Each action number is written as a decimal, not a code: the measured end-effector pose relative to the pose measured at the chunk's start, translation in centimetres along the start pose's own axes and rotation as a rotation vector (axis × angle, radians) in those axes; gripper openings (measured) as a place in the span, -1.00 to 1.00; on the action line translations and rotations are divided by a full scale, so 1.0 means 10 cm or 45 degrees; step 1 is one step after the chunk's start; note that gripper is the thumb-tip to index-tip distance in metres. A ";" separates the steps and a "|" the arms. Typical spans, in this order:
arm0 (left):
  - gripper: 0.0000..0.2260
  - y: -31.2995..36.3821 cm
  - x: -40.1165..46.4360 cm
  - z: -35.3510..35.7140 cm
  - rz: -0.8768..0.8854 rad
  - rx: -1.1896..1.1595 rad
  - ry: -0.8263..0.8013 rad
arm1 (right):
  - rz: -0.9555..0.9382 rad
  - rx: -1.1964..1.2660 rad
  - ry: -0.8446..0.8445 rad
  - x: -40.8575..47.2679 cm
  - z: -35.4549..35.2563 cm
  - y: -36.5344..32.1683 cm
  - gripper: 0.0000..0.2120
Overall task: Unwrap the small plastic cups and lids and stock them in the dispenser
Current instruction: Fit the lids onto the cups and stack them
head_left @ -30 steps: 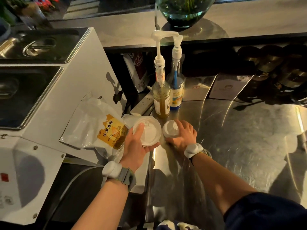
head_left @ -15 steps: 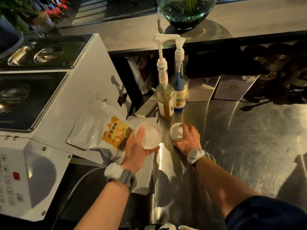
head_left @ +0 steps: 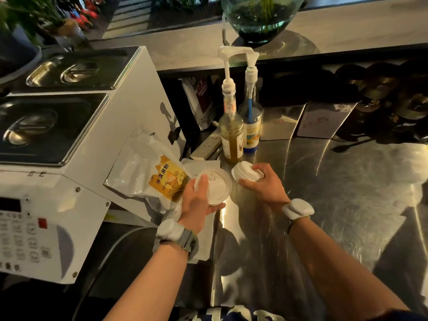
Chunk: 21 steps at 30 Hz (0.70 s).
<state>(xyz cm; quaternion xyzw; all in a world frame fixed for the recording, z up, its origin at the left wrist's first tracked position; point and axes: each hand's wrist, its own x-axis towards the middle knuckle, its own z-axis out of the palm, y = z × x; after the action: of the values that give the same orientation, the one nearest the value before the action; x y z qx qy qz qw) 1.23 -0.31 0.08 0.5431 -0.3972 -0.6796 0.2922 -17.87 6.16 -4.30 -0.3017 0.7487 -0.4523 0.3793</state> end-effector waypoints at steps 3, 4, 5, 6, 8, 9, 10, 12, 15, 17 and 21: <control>-0.62 -0.03 -0.03 0.06 0.018 0.030 0.063 | -0.043 0.147 -0.129 -0.11 -0.15 -0.27 -0.50; -0.61 -0.04 -0.04 0.07 0.031 0.045 0.075 | -0.068 0.168 -0.168 -0.17 -0.21 -0.36 -0.53; -0.61 -0.05 -0.04 0.08 0.050 0.075 0.085 | -0.093 0.185 -0.207 -0.23 -0.27 -0.45 -0.56; -0.63 -0.06 -0.05 0.09 0.073 0.104 0.097 | -0.121 0.197 -0.248 -0.30 -0.32 -0.52 -0.59; -0.67 -0.07 -0.06 0.10 0.146 0.199 0.143 | -0.159 0.180 -0.328 -0.42 -0.41 -0.63 -0.62; -0.68 -0.07 -0.07 0.09 0.197 0.254 0.164 | -0.166 0.149 -0.371 -0.48 -0.44 -0.68 -0.62; -0.69 -0.07 -0.08 0.09 0.239 0.302 0.176 | -0.169 0.099 -0.414 -0.53 -0.46 -0.72 -0.61; -0.68 -0.09 -0.07 0.10 0.256 0.331 0.164 | -0.168 -0.041 -0.486 -0.58 -0.47 -0.79 -0.60; -0.63 -0.05 -0.14 0.16 0.176 0.272 0.129 | -0.139 -0.246 -0.541 -0.63 -0.45 -0.86 -0.65; -0.63 -0.03 -0.20 0.21 0.159 0.207 0.062 | -0.124 -0.340 -0.542 -0.67 -0.45 -0.92 -0.66; -0.63 -0.04 -0.24 0.27 0.160 0.112 -0.118 | -0.142 -0.506 -0.554 -0.71 -0.45 -1.00 -0.56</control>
<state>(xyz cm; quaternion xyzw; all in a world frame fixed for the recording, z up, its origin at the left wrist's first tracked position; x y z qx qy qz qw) -0.80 2.55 1.20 0.4974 -0.4731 -0.6661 0.2915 -16.85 9.72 8.22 -0.5006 0.7059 -0.2418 0.4388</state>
